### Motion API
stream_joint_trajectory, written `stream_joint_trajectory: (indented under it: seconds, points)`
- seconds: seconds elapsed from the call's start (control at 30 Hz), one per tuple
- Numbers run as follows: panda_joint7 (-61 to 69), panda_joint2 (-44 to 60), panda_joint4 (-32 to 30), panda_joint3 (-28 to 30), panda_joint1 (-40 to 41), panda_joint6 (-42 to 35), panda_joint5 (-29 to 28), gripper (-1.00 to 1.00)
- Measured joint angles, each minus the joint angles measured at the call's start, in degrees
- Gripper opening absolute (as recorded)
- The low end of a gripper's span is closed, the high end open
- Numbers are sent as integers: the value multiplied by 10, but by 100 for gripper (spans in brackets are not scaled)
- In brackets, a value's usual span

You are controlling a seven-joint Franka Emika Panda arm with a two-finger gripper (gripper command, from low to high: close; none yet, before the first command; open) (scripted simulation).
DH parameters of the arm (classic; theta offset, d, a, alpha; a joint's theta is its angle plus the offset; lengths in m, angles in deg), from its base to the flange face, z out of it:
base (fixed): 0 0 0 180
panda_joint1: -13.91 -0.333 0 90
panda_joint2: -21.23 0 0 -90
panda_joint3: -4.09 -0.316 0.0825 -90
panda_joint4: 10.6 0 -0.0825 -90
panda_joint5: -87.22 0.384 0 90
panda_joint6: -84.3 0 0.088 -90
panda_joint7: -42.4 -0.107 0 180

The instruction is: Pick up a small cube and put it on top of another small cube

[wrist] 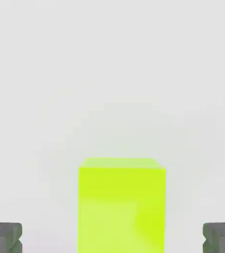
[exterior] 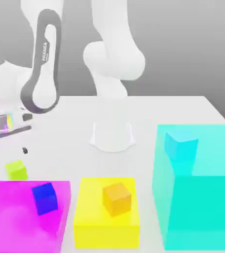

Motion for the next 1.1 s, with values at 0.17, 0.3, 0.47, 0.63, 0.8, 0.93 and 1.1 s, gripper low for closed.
stream_joint_trajectory:
  seconds: [0.17, 0.3, 0.47, 0.63, 0.8, 0.93, 1.1]
  points:
    - [11, 59, 11, -24, 20, 48, 15, -100]
    - [12, 68, 12, -28, 24, 57, 17, -100]
    - [-9, -7, -2, -7, 10, -5, -10, -100]
    - [-4, -90, 8, -24, -35, -96, -37, -100]
    - [55, -141, 63, -68, -135, -200, -36, -100]
    - [99, -169, 103, -107, -193, -270, -37, -100]
    - [97, -97, 96, -113, -201, -191, -52, 100]
